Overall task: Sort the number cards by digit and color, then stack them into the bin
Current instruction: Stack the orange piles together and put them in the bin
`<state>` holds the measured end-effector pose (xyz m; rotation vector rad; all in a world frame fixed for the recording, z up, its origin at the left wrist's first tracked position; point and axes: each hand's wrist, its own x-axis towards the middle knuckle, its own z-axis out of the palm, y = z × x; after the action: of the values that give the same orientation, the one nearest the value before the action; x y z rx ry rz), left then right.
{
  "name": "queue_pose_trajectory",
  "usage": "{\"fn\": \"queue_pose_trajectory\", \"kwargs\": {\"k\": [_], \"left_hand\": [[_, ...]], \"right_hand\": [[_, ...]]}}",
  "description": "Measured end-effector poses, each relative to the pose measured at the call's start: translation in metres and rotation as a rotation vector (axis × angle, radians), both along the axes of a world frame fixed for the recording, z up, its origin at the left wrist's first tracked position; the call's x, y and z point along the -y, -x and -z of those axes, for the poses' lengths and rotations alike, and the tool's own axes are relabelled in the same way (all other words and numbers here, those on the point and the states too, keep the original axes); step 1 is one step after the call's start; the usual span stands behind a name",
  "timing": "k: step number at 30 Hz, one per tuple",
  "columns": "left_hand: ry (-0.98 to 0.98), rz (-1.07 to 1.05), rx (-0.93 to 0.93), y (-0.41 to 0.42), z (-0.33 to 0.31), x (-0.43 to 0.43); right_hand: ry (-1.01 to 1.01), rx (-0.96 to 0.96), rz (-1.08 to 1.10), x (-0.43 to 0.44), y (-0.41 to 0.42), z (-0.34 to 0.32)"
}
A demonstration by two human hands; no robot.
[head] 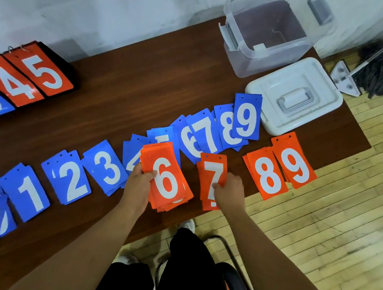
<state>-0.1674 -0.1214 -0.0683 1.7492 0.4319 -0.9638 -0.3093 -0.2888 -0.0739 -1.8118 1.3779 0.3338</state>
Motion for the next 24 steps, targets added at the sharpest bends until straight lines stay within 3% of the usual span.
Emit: {"fn": "queue_pose_trajectory", "kwargs": {"k": [6,10,14,18,24], "left_hand": [[0.015,0.009,0.022,-0.006,-0.007,0.013],[0.09,0.086,0.018,-0.002,-0.012,0.032],[0.171,0.157,-0.022,0.009,-0.016,0.06],[0.19,0.096,-0.031,0.024,-0.028,0.092],[0.142,0.354,0.043,0.031,-0.019,0.115]], "right_hand": [[-0.26,0.402,0.244,0.04,0.004,-0.042],[-0.363,0.44,0.17,0.048,-0.006,-0.052],[-0.216,0.351,0.123,0.037,-0.022,-0.055],[-0.018,0.298,0.109,0.025,-0.029,-0.045],[0.008,0.332,0.089,0.045,0.002,-0.035]]}}
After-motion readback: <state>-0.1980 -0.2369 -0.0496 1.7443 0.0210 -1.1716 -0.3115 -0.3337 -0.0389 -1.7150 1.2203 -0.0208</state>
